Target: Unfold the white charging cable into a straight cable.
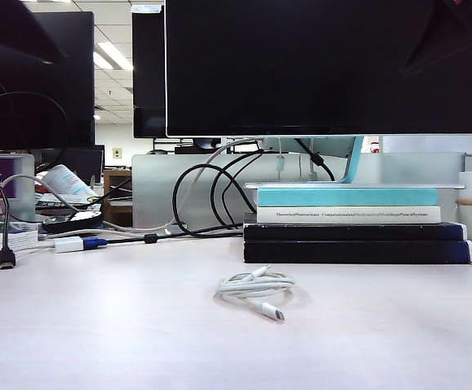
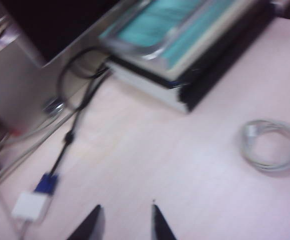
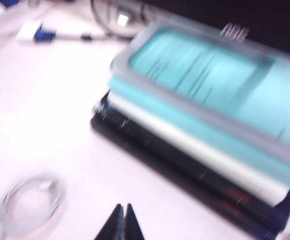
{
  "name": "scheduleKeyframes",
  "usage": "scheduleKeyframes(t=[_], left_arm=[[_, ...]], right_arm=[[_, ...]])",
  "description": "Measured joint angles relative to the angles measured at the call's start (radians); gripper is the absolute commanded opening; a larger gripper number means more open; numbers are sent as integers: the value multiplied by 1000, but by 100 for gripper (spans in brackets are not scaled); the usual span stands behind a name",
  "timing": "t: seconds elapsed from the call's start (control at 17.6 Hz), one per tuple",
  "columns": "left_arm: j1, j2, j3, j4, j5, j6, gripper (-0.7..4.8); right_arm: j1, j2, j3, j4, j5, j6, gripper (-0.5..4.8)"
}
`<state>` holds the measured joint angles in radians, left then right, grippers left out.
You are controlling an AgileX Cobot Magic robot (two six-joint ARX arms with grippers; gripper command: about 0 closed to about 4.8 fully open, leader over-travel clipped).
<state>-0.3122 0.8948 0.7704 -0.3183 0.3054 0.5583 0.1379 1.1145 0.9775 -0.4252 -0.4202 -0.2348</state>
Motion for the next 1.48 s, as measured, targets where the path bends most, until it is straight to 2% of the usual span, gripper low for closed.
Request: scheduleKeyframes(t=[0.23, 0.4, 0.46, 0.63, 0.74, 0.8, 0.85, 0.91, 0.97, 1.08, 1.25, 1.48], left_arm=[[-39, 50, 3, -7, 36, 6, 186], [-93, 119, 3, -21, 23, 6, 187], [-115, 139, 3, -17, -12, 6, 188], [-234, 220, 3, 37, -296, -29, 189], [-283, 240, 3, 85, -364, -109, 189], [-301, 240, 3, 106, -369, -156, 189], [-322, 240, 3, 131, -370, -206, 208], [-335, 240, 3, 153, -369, -240, 317], [-341, 240, 3, 158, -368, -256, 358], [-338, 240, 3, 122, -362, -273, 374], [-338, 240, 3, 32, -290, -306, 373], [-338, 241, 3, 18, -164, -328, 374]], right_arm=[[0, 14, 5, -124, -80, -30, -1], [18, 37, 5, -224, -96, -118, -1], [25, 51, 5, -243, -96, -142, -1], [63, 124, 4, -257, -89, -206, -1], [97, 185, 5, -257, -79, -297, 3], [116, 213, 5, -258, -62, -343, 60], [130, 248, 5, -257, -41, -401, 210], [144, 280, 4, -257, -22, -465, 365], [153, 313, 5, -252, -17, -532, 365], [156, 361, 4, -220, 0, -602, 365], [175, 381, 6, -136, 4, -647, 374], [228, 383, 7, -118, -10, -723, 383]])
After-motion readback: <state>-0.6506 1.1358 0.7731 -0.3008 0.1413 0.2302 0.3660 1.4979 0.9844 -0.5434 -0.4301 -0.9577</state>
